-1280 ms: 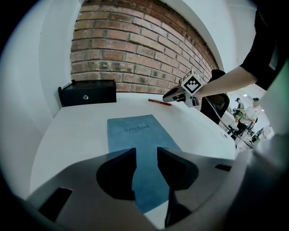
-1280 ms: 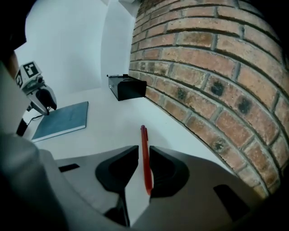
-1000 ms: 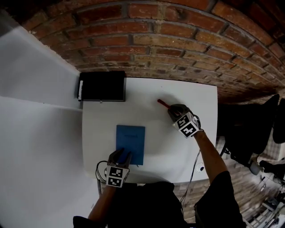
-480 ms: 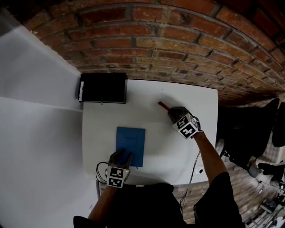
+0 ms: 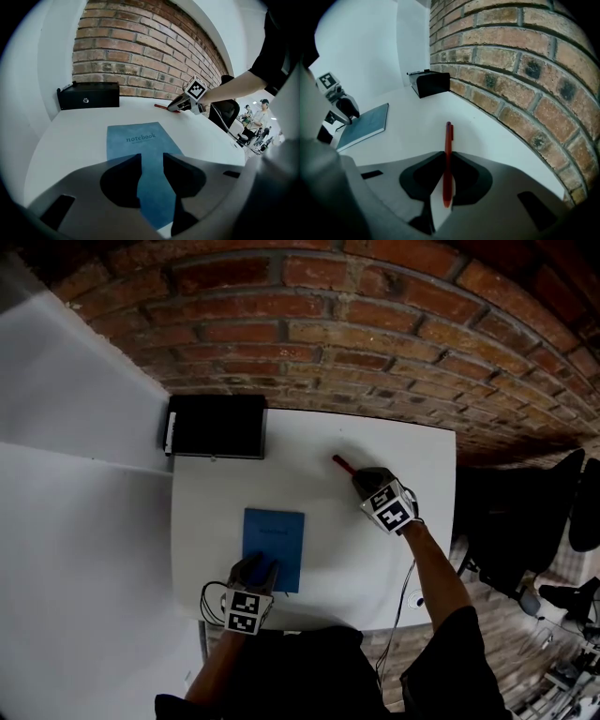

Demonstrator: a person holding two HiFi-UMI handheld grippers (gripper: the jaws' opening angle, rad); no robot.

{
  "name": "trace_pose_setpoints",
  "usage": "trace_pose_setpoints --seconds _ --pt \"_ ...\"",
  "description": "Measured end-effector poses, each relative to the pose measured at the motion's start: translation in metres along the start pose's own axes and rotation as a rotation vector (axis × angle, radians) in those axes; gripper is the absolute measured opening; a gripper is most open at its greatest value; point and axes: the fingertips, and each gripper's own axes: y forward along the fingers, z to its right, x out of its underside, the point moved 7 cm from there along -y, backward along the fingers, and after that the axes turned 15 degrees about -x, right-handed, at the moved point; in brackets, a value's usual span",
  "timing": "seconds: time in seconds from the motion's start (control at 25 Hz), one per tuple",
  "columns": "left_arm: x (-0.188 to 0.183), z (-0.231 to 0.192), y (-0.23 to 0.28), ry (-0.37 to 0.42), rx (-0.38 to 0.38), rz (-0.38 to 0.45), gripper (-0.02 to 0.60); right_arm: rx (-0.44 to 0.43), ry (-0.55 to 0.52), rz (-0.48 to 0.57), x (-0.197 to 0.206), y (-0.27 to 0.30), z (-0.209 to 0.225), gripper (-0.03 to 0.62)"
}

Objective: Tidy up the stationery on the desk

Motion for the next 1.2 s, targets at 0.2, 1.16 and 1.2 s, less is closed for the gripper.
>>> trace_pose_setpoints --seconds 0.2,1.16,1.2 --pt "-0.003 0.0 0.0 0.0 0.004 0.008 0.158 0.014 0.043 0.057 -0.007 -0.006 -0.003 0.063" --pt "0.003 0.004 -0.02 0.08 0.093 0.037 0.155 0.229 0.328 0.149 0.0 -0.037 -0.075 0.061" --pt "0.004 0.005 -0.021 0.087 0.099 0.039 0.155 0.243 0.352 0.156 0.002 -0.038 -0.08 0.061"
